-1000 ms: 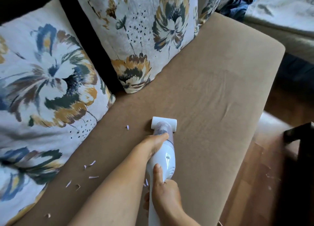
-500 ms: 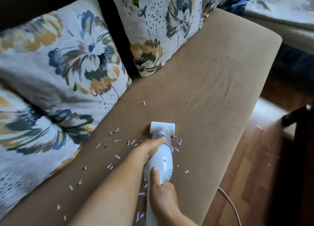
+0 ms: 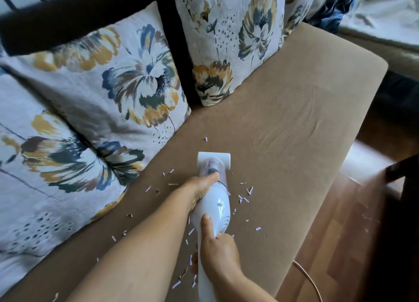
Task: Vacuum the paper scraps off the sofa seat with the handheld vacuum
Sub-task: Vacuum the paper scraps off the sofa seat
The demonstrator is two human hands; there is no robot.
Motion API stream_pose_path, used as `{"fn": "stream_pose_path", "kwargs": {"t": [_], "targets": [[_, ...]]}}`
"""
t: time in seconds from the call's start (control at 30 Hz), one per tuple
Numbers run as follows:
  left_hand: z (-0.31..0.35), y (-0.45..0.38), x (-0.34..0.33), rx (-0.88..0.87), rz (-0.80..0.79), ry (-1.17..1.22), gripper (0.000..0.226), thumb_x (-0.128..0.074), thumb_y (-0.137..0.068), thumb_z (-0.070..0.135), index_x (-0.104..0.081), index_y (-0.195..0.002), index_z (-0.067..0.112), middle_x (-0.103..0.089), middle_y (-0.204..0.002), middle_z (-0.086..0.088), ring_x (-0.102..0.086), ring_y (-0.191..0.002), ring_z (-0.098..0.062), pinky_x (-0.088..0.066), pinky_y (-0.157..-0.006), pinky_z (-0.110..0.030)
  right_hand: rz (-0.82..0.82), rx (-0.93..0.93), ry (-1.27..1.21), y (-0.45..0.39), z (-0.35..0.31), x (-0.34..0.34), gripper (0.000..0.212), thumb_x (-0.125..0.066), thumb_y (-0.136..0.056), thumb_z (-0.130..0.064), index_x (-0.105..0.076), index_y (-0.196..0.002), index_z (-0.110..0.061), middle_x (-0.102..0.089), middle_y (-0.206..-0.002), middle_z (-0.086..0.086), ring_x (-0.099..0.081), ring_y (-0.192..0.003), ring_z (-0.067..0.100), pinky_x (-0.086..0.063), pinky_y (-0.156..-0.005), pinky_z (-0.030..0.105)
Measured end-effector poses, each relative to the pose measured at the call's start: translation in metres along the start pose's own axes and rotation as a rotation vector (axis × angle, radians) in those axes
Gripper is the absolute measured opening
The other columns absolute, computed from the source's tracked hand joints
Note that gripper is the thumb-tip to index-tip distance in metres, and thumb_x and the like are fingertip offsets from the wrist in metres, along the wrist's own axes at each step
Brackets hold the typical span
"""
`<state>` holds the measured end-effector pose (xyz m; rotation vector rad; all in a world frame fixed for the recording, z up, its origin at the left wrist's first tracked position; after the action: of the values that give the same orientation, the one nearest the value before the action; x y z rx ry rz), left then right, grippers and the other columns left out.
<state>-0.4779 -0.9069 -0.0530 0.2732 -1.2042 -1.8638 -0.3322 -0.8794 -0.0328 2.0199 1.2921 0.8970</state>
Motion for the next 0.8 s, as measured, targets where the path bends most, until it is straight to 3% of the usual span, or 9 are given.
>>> {"fn": "stream_pose_path", "kwargs": {"t": [0.2, 0.33, 0.57, 0.7, 0.8], "targets": [[0.051, -0.039, 0.015, -0.011, 0.027, 0.009, 0.06, -0.051, -0.092, 0.05, -0.051, -0.135, 0.008, -0.058, -0.128, -0.014, -0.056, -0.104, -0.027, -0.04, -0.082, -0.03, -0.019, 0.008, -0.023, -0.048, -0.05, 0.009, 0.077, -0.035, -0.093, -0.062, -0.059, -0.042, -0.01, -0.065, -0.047, 0.006, -0.069, -0.06, 0.027, -0.059, -0.075, 0.037], [0.078, -0.076, 0.026, 0.003, 0.06, 0.05, 0.059, -0.049, -0.093, 0.05, -0.051, -0.134, 0.007, -0.058, -0.116, -0.015, -0.052, -0.092, -0.026, -0.041, -0.079, -0.03, -0.047, -0.004, -0.041, -0.088, -0.08, 0.012, 0.069, -0.038, -0.094, -0.058, -0.057, -0.05, -0.01, -0.063, -0.048, 0.008, -0.063, -0.052, 0.026, -0.056, -0.068, 0.034], [0.09, -0.124, 0.027, 0.06, 0.064, 0.064, 0.059, -0.051, -0.09, 0.05, -0.057, -0.129, 0.006, -0.062, -0.123, -0.017, -0.06, -0.107, -0.032, -0.048, -0.094, -0.036, -0.166, -0.213, -0.142, -0.136, -0.087, 0.003, 0.065, -0.04, -0.09, -0.064, -0.063, -0.082, -0.004, -0.064, -0.052, 0.007, -0.06, -0.044, 0.024, -0.051, -0.054, 0.029], [0.084, -0.126, 0.03, 0.065, 0.066, 0.06, 0.057, -0.051, -0.09, 0.051, -0.057, -0.125, 0.007, -0.062, -0.111, -0.015, -0.061, -0.109, -0.033, -0.047, -0.092, -0.036, -0.16, -0.233, -0.153, -0.136, -0.084, -0.004, 0.064, -0.04, -0.091, -0.065, -0.06, -0.076, -0.005, -0.06, -0.054, 0.008, -0.056, -0.043, 0.022, -0.049, -0.052, 0.027], [0.081, -0.123, 0.029, 0.057, 0.063, 0.07, 0.063, -0.052, -0.087, 0.055, -0.058, -0.126, 0.005, -0.064, -0.115, -0.015, -0.062, -0.107, -0.033, -0.049, -0.096, -0.038, -0.141, -0.217, -0.158, -0.132, -0.083, -0.003, 0.065, -0.04, -0.091, -0.064, -0.059, -0.072, -0.006, -0.058, -0.051, 0.007, -0.055, -0.042, 0.022, -0.047, -0.049, 0.026]]}}
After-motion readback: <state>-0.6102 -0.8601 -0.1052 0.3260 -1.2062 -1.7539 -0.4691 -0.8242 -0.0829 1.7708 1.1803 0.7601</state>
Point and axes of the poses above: each hand's wrist, its own y-axis away from the middle knuckle, its own x-axis out of the back of the hand, z = x × y, the point moved 9 cm from there along -y, towards the middle knuckle
